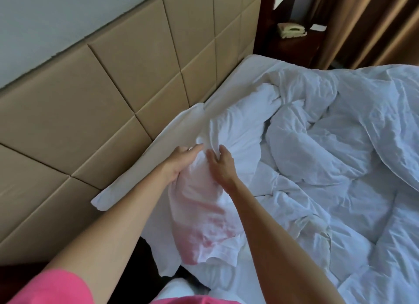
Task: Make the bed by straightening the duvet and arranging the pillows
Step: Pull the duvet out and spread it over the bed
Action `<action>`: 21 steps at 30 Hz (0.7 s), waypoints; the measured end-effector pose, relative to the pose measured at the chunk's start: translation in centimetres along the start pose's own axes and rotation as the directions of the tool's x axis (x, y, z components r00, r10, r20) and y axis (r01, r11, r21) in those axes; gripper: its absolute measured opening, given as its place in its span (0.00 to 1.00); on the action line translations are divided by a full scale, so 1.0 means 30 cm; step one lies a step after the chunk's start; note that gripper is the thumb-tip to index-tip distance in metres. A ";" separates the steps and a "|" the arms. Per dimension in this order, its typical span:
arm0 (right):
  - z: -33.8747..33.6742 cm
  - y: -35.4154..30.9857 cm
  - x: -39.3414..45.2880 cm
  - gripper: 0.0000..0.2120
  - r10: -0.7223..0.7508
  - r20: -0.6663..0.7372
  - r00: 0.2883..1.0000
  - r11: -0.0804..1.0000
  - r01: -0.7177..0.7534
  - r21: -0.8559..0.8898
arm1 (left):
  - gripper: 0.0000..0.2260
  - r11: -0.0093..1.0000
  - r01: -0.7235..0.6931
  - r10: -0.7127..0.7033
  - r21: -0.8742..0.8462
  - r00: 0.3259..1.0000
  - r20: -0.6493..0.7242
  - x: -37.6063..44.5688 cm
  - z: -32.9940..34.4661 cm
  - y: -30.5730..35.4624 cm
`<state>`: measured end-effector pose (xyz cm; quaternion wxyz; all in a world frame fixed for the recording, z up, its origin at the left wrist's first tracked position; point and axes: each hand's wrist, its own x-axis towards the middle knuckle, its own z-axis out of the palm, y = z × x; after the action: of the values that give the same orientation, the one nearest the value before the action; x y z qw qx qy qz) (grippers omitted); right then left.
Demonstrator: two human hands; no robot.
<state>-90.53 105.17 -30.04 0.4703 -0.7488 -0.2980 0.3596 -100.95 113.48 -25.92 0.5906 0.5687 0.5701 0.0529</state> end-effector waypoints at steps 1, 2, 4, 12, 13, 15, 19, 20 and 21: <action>-0.002 0.004 0.001 0.16 -0.005 0.003 1.000 1.000 0.005 -0.001 | 0.24 1.000 -0.001 0.001 0.029 1.000 -0.011 -0.001 0.013 -0.001; -0.010 -0.002 -0.006 0.17 -0.009 0.020 1.000 1.000 0.009 -0.001 | 0.17 0.999 -0.004 0.006 0.044 0.999 -0.039 0.001 0.023 -0.007; -0.024 0.001 -0.021 0.22 -0.011 0.060 0.998 1.000 0.012 -0.029 | 0.10 1.000 -0.016 0.018 0.019 0.995 -0.094 0.002 0.033 -0.020; 0.010 0.041 -0.144 0.60 0.232 0.221 0.947 0.926 -0.285 0.247 | 0.10 0.958 -0.041 0.053 -0.283 0.998 0.038 -0.044 -0.040 -0.057; 0.040 0.026 -0.151 0.55 0.215 0.226 0.950 0.921 -0.274 0.275 | 0.11 0.953 -0.024 0.039 -0.302 0.998 0.043 -0.047 -0.071 -0.064; 0.109 -0.016 -0.162 0.49 0.205 0.201 0.958 0.938 -0.251 0.239 | 0.15 0.946 0.006 0.011 -0.325 0.999 0.050 -0.052 -0.149 -0.083; 0.261 -0.103 -0.167 0.25 0.114 0.180 0.977 0.989 -0.130 0.077 | 0.21 0.965 0.065 -0.051 -0.254 0.997 0.060 -0.077 -0.344 -0.120; 0.302 -0.133 -0.169 0.20 0.096 0.196 0.976 0.993 -0.107 0.045 | 0.20 0.967 0.083 -0.071 -0.241 0.996 0.060 -0.081 -0.400 -0.134; 0.346 -0.159 -0.172 0.18 0.078 0.209 0.975 0.996 -0.085 0.025 | 0.21 0.969 0.093 -0.081 -0.227 0.995 0.062 -0.083 -0.455 -0.151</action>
<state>-102.46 108.02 -27.43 0.4339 -0.7109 -0.3083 0.4597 -114.46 118.49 -23.65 0.6688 0.4723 0.5689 0.0779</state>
